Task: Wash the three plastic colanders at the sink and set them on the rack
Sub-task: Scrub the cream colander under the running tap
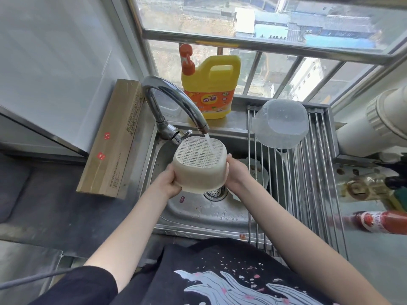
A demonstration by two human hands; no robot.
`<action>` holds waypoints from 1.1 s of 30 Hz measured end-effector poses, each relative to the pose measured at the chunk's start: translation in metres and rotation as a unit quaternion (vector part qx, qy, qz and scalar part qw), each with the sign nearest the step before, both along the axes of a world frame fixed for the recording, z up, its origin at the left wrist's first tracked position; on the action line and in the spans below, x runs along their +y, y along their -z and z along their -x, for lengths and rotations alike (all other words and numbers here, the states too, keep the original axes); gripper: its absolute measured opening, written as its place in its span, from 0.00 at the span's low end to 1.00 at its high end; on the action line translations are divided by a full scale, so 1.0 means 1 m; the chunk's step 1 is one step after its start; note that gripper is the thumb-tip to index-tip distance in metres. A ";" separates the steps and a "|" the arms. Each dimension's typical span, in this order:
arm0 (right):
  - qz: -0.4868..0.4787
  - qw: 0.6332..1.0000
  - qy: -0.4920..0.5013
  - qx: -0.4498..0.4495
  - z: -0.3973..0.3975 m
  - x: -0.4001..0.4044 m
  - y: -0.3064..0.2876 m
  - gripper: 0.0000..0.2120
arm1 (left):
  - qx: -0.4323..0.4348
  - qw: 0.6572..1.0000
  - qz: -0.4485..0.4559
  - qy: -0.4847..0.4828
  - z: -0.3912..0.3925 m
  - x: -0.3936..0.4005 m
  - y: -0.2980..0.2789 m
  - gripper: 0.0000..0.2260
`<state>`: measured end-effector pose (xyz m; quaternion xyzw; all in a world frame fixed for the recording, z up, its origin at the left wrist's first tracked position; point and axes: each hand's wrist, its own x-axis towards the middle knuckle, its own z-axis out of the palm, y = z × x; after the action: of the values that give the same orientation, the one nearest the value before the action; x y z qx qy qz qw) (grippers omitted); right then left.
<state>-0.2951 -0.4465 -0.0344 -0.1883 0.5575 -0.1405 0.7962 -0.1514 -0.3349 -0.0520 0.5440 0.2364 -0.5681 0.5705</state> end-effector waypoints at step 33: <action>0.363 0.871 -0.318 0.091 -0.023 -0.007 -0.015 0.46 | -0.480 0.845 0.035 0.233 0.006 -0.035 -0.061 0.14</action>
<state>-0.2720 -0.4530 -0.0193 -0.6435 0.4473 -0.0540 0.6189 -0.1575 -0.3697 0.0093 0.7675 -0.2211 -0.3598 0.4822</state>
